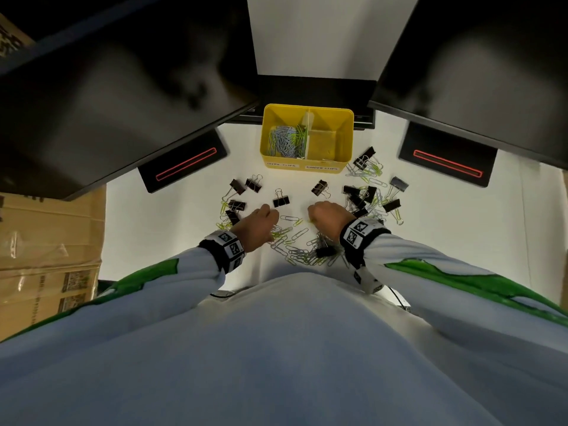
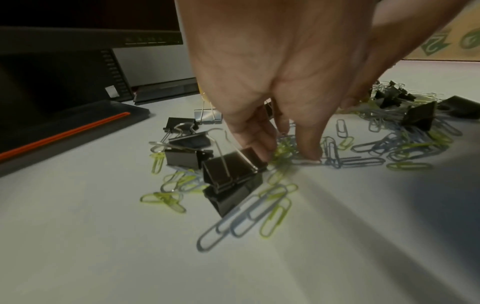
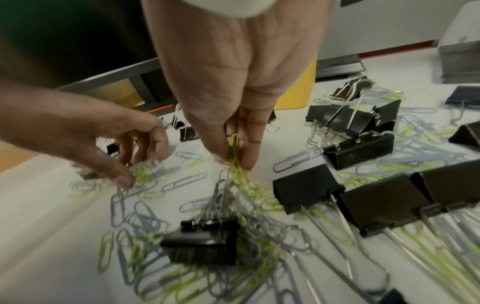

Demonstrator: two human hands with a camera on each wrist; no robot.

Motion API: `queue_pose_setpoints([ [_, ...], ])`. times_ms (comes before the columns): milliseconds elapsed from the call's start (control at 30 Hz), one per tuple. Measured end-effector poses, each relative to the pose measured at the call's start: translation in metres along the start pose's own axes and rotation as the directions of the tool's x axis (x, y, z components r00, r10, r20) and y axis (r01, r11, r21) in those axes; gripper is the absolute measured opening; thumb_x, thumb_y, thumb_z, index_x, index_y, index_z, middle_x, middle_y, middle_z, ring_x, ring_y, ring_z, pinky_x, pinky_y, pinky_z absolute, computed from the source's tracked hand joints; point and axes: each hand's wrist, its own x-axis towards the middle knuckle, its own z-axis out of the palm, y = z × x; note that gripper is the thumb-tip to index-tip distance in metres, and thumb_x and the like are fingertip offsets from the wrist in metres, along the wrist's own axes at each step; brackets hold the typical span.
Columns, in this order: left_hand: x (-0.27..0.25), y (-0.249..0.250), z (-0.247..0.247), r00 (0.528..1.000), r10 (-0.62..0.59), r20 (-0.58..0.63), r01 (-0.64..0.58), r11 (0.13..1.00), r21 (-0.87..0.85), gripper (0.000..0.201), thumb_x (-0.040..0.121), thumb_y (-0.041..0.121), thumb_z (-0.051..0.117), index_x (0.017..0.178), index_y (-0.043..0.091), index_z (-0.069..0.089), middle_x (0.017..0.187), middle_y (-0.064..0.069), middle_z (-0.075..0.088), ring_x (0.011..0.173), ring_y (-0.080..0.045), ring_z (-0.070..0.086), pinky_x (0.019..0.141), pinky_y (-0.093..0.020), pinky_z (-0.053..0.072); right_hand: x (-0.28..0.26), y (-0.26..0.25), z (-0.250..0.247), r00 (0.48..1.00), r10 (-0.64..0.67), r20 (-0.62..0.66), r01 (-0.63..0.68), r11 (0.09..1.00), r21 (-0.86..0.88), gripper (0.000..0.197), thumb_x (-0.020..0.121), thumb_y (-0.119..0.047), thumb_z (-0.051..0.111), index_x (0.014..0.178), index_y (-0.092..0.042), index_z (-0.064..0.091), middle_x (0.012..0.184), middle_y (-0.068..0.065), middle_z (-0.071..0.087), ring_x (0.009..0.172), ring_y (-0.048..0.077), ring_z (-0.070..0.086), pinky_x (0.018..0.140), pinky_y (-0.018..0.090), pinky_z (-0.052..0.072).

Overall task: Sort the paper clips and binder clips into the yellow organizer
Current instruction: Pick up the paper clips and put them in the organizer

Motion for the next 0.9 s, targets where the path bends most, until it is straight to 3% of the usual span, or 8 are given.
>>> queue_pose_setpoints([
  [133,0.006,-0.001,-0.001,0.999,0.043,0.012,-0.042,0.997,-0.070,0.017,0.087,0.003,0.060,0.102,0.000,0.053,0.102,-0.019,0.048,0.075,-0.035,0.059,0.067,-0.040,0.050,-0.008,0.003,-0.031,0.988,0.065,-0.139,-0.023,0.957,0.288,0.010,0.091,-0.008,0.055,0.093,-0.005,0.064,0.091,0.008,0.066,0.083,0.024,0.061,0.070,0.030,0.046],
  [267,0.008,-0.002,0.005,0.999,0.039,0.008,-0.037,0.988,-0.149,0.014,0.086,-0.001,0.058,0.098,0.005,0.053,0.098,-0.013,0.045,0.070,-0.030,0.057,0.069,-0.040,0.054,-0.005,-0.012,-0.082,0.934,0.140,-0.328,0.071,0.827,0.557,0.006,0.091,-0.014,0.062,0.093,-0.009,0.066,0.088,0.001,0.065,0.072,0.008,0.058,0.069,0.019,0.049],
  [367,0.007,-0.002,0.005,0.999,-0.010,0.033,0.014,0.990,-0.139,0.013,0.092,0.004,0.049,0.104,0.006,0.053,0.104,-0.013,0.043,0.089,-0.029,0.055,0.082,-0.038,0.049,0.017,-0.027,-0.124,0.860,0.248,-0.445,0.122,0.748,0.653,0.001,0.091,-0.015,0.063,0.090,-0.016,0.063,0.087,0.000,0.064,0.071,0.011,0.063,0.064,0.017,0.051],
  [467,0.006,-0.003,0.009,0.997,0.034,0.070,-0.020,0.981,-0.191,0.020,0.082,-0.008,0.054,0.089,0.011,0.051,0.094,-0.009,0.048,0.074,-0.029,0.058,0.072,-0.041,0.053,0.046,-0.033,-0.148,0.825,0.371,-0.427,0.079,0.672,0.736,0.005,0.090,-0.015,0.065,0.089,-0.019,0.062,0.085,-0.005,0.061,0.072,0.016,0.069,0.063,0.023,0.056],
  [567,0.001,0.001,0.001,0.999,0.006,0.050,0.004,0.980,-0.201,0.006,0.090,0.001,0.054,0.090,0.006,0.051,0.092,-0.014,0.056,0.081,-0.031,0.059,0.070,-0.037,0.047,0.064,-0.029,-0.144,0.855,0.342,-0.390,-0.003,0.755,0.655,0.010,0.089,-0.018,0.066,0.099,-0.016,0.066,0.101,0.001,0.068,0.092,0.019,0.067,0.085,0.033,0.056],
  [667,-0.004,0.003,-0.017,0.995,-0.035,-0.099,-0.002,0.933,-0.360,0.007,0.093,0.013,0.056,0.088,0.009,0.052,0.088,-0.009,0.055,0.080,-0.026,0.055,0.069,-0.034,0.041,0.056,-0.025,-0.122,0.867,0.221,-0.446,0.029,0.873,0.488,0.030,0.092,-0.021,0.062,0.121,-0.015,0.060,0.123,0.005,0.059,0.108,0.018,0.059,0.095,0.032,0.049],
  [800,-0.003,0.005,-0.064,0.915,-0.138,-0.379,-0.071,0.870,-0.488,0.008,0.092,0.016,0.059,0.087,0.012,0.055,0.084,-0.001,0.057,0.074,-0.011,0.054,0.067,-0.024,0.041,0.023,-0.017,-0.073,0.790,0.073,-0.609,0.187,0.917,0.352,0.021,0.093,-0.013,0.055,0.113,-0.014,0.060,0.116,0.005,0.056,0.103,0.018,0.058,0.090,0.032,0.052],
  [900,0.018,0.006,-0.114,0.824,-0.248,-0.509,-0.075,0.843,-0.533,0.007,0.093,0.015,0.057,0.086,0.012,0.057,0.082,0.005,0.060,0.068,0.003,0.052,0.061,-0.014,0.039,0.007,-0.009,-0.037,0.845,0.016,-0.534,0.165,0.943,0.288,0.018,0.092,-0.017,0.050,0.107,-0.012,0.059,0.108,0.005,0.058,0.092,0.018,0.059,0.081,0.039,0.056],
])
